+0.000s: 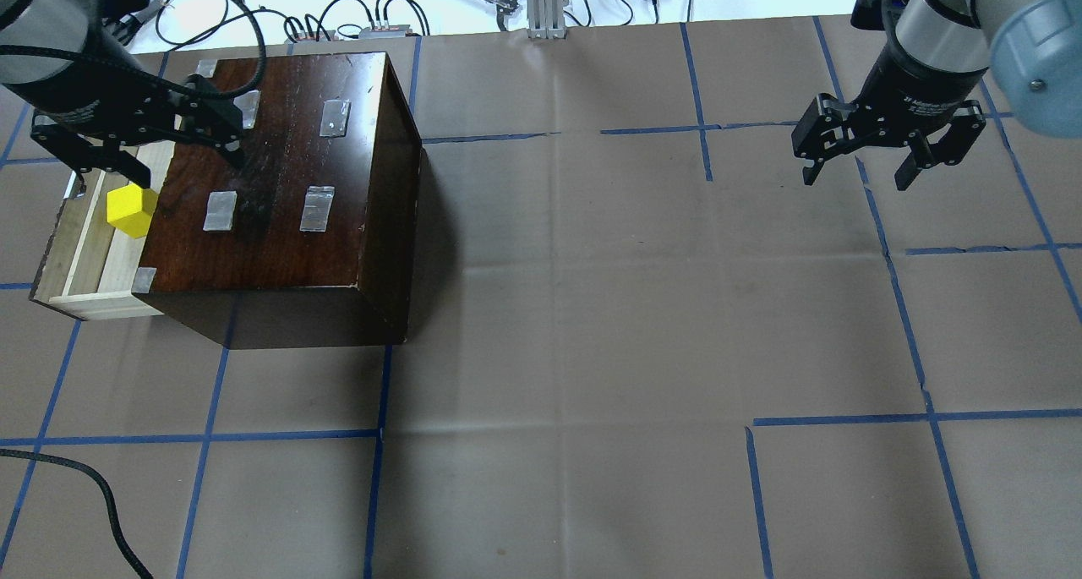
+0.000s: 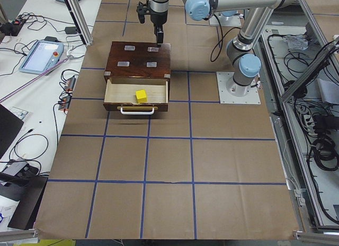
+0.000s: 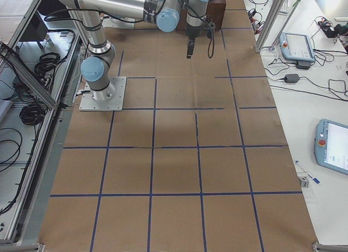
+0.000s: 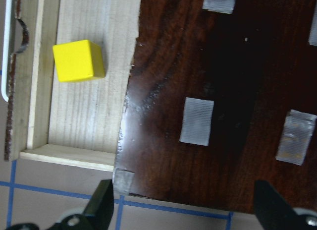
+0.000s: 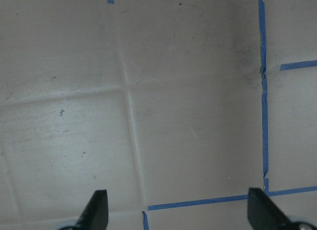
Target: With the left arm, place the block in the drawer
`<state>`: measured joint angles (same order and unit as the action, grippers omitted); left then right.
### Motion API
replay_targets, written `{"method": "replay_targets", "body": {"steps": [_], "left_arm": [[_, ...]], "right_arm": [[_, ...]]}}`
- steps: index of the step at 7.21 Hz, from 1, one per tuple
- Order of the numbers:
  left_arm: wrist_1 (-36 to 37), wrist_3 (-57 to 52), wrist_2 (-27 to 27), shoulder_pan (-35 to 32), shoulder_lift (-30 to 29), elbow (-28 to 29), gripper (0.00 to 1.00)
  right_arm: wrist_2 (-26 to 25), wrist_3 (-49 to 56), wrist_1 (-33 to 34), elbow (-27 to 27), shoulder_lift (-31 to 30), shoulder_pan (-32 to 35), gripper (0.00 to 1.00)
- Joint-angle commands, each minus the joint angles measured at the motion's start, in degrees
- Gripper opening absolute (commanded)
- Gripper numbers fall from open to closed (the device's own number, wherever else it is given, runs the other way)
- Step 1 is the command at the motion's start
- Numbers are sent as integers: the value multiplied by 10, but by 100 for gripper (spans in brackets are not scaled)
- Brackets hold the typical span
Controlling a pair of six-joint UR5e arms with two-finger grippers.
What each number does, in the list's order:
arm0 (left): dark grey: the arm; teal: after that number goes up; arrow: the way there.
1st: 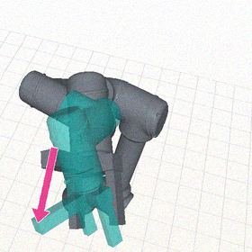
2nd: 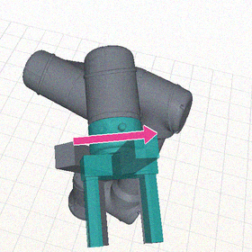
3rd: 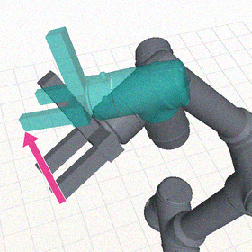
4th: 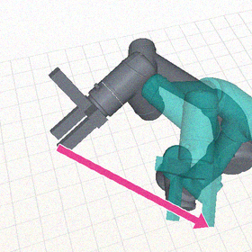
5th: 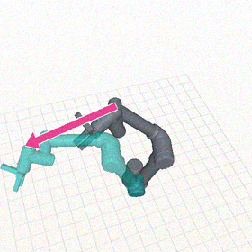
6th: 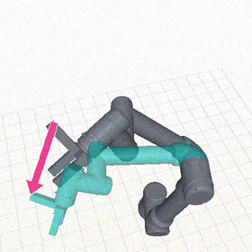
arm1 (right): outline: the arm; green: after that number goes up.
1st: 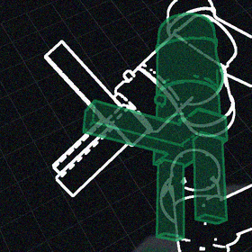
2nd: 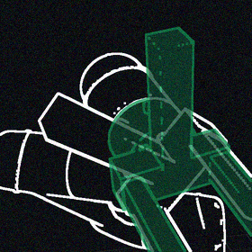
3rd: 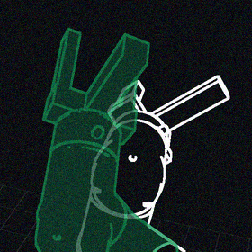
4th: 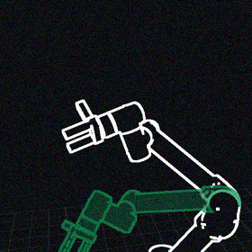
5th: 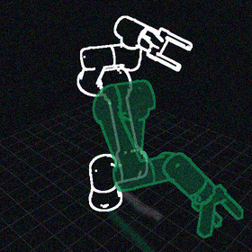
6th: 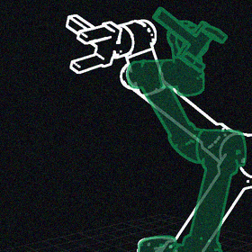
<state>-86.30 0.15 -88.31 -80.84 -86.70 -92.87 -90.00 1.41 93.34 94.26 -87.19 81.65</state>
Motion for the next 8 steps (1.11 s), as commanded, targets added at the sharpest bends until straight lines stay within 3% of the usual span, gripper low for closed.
{"method": "replay_targets", "body": {"steps": [1,8], "left_arm": [[0,35,0,-68,3,-12,99],[4,17,-5,-85,13,-37,98]], "right_arm": [[0,0,0,0,0,0,100],[0,0,0,0,0,0,100]]}}
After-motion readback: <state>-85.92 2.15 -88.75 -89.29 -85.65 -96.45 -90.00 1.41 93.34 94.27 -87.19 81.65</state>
